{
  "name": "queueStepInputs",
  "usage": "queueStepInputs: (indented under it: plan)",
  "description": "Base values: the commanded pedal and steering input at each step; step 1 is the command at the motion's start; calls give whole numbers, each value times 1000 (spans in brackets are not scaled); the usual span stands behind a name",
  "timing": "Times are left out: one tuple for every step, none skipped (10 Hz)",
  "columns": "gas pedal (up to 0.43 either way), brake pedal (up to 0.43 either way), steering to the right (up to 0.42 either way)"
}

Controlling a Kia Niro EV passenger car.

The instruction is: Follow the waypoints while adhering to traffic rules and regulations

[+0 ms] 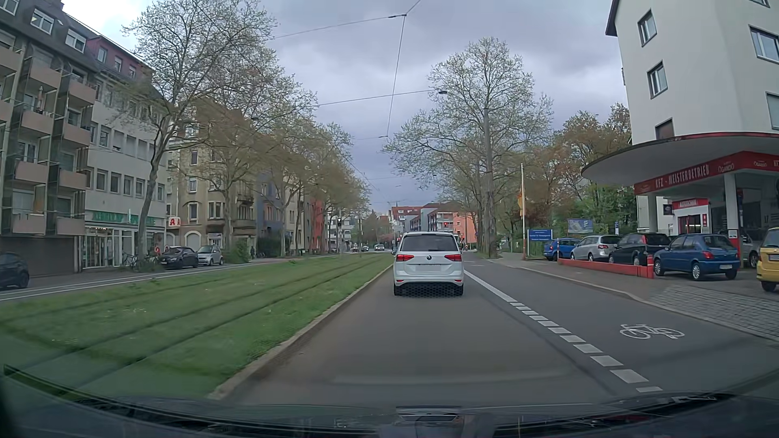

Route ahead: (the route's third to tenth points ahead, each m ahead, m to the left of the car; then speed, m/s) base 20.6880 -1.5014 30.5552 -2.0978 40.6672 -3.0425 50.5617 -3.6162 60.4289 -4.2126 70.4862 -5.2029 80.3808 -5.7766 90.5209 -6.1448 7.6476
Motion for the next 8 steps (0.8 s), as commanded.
queueStepInputs:
  plan:
    - [0, 0, 8]
    - [0, 0, 8]
    - [0, 0, 7]
    - [0, 0, 7]
    - [0, 0, 6]
    - [8, 0, 7]
    - [8, 0, 6]
    - [28, 0, 5]
